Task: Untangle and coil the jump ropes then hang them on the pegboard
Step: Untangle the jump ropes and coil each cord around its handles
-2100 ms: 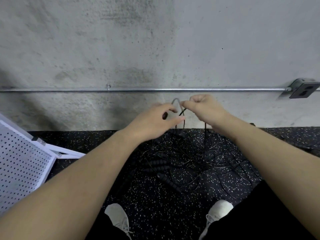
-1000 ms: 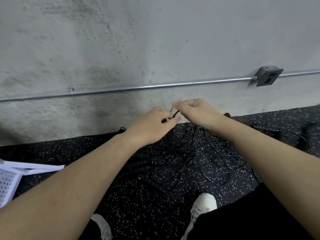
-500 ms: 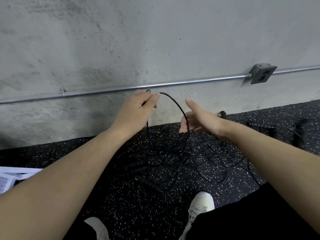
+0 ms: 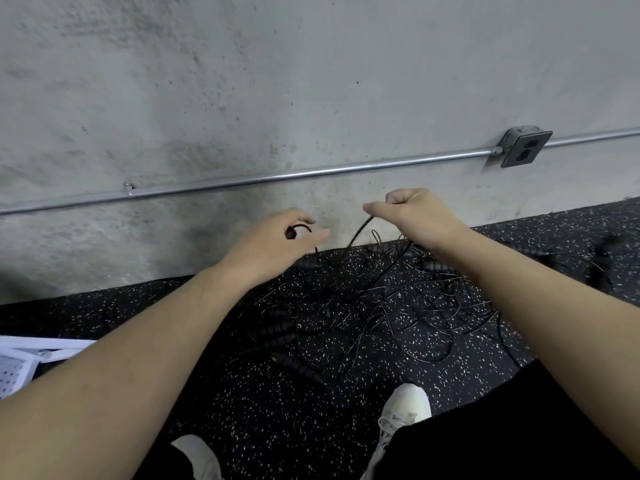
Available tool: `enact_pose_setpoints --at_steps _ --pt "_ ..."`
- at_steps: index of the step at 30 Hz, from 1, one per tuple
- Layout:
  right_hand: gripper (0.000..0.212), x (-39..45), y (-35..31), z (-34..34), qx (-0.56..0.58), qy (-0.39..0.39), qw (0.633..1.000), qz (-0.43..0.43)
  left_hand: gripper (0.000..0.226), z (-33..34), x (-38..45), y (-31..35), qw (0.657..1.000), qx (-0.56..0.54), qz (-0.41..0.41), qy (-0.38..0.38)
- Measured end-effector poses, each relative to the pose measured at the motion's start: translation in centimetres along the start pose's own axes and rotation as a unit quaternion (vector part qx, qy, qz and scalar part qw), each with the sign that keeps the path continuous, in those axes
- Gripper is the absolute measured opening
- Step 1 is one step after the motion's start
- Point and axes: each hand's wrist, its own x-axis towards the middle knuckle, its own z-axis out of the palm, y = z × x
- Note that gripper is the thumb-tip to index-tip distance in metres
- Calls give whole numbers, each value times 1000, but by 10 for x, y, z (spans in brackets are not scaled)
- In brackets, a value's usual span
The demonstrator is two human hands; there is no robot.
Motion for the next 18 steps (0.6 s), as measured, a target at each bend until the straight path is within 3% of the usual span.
enact_pose_setpoints --at_steps 6,10,12,14,18 --pt "50 -9 -16 21 -48 -45 995 -72 32 25 -2 31 995 11 103 6" --pt "53 -11 -13 10 -4 -51 999 -10 40 22 4 30 990 -39 130 47" --pt "67 -10 -4 2 11 -98 995 18 40 18 7 27 986 -61 133 83" --pt "80 -11 6 -2 -46 -159 985 43 38 15 9 25 981 -89 132 114" --pt "81 -14 21 -7 -167 -289 938 90 28 9 15 19 969 -113 114 185"
